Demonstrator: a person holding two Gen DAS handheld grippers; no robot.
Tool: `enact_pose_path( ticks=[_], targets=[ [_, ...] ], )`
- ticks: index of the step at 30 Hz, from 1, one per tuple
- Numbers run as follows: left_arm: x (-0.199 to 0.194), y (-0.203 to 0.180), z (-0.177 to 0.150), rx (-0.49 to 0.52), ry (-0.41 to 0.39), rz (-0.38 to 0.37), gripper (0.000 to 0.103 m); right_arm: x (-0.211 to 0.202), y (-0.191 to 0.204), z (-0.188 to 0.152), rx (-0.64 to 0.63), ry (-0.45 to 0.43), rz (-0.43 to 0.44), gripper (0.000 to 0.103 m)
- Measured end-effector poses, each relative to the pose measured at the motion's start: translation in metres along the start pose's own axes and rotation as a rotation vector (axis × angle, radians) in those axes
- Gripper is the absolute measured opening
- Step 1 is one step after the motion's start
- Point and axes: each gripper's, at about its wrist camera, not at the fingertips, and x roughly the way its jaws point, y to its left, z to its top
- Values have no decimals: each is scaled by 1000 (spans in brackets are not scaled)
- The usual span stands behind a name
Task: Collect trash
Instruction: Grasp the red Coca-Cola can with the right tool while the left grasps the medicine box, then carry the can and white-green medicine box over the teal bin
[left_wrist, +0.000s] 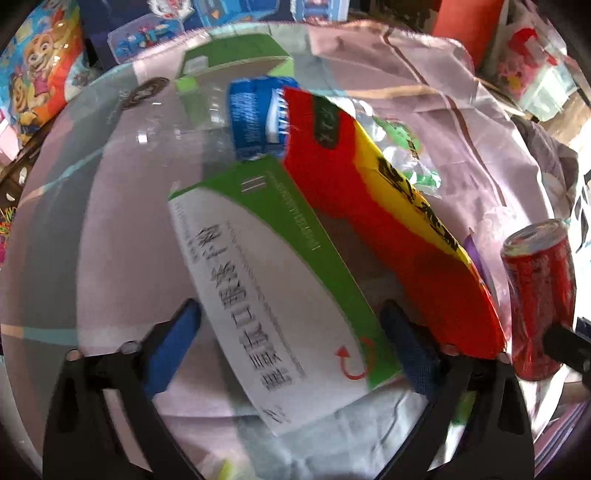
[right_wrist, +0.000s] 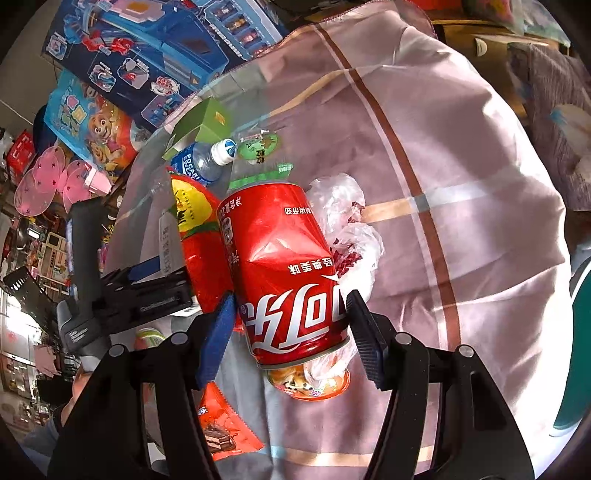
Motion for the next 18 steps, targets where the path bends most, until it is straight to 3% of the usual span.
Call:
enact_pose_path(
  ticks=[1,6,12,18],
  targets=[
    [-4,4,-3,-3,-13,10,80,1,1,0,-2,1,0,58],
    [-10,23,-10,-9,-25,12,78,3,7,1,2,-6,2,58],
    [5,26,-13,0,29,9,77,-12,11,-3,9,-44,6,58],
    [-35,36,-17,1,-77,-6,73,-40,0,-9,38,-101,-12,58]
  ],
)
